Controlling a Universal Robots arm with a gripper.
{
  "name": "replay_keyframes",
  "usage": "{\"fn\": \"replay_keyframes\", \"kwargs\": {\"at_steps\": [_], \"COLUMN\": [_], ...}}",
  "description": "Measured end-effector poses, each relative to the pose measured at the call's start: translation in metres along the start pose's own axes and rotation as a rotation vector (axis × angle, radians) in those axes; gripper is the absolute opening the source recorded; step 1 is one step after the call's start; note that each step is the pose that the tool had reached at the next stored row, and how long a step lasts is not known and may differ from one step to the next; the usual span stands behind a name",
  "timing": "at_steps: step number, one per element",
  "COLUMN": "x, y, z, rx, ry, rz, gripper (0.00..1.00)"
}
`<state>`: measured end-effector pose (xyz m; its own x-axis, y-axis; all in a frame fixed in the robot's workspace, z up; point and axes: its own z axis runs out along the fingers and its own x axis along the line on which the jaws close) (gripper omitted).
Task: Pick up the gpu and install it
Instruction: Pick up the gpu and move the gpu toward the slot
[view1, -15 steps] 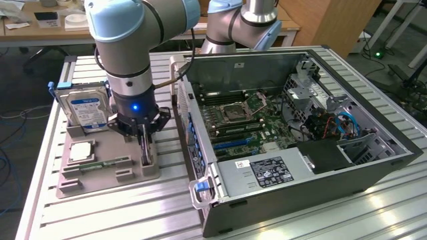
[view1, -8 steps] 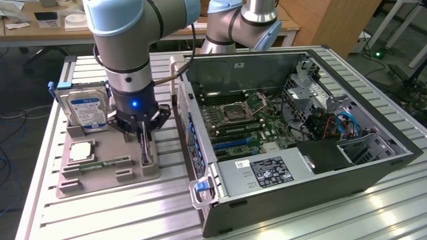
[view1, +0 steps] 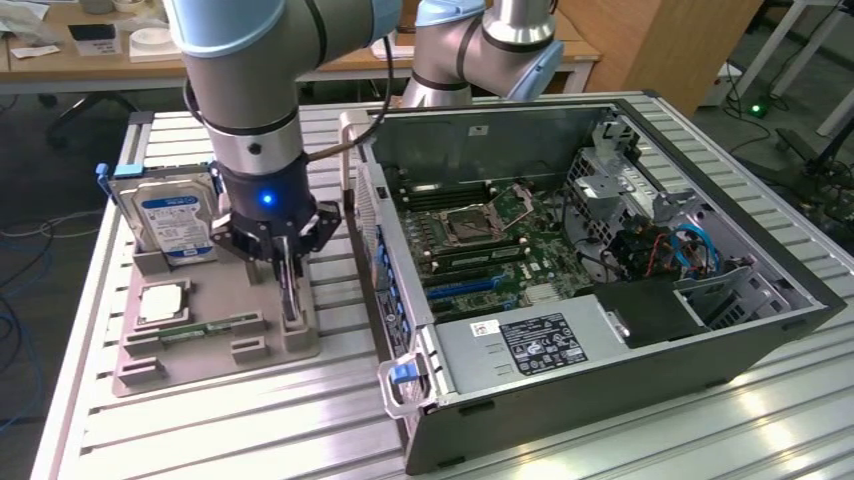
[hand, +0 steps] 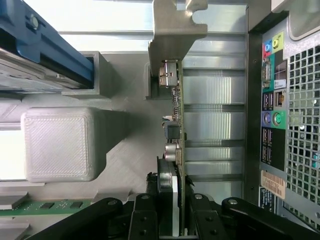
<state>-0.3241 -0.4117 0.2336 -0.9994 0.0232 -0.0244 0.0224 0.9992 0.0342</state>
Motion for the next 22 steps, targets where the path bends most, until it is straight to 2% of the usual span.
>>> {"fn": "replay_keyframes", "kwargs": {"at_steps": [22], "x": [-0.001], "y": [0.0008], "z": [-0.0245], "rx": [-0.0029], "ry": [0.0001], "rz": [0.000], "gripper": [0.28]}}
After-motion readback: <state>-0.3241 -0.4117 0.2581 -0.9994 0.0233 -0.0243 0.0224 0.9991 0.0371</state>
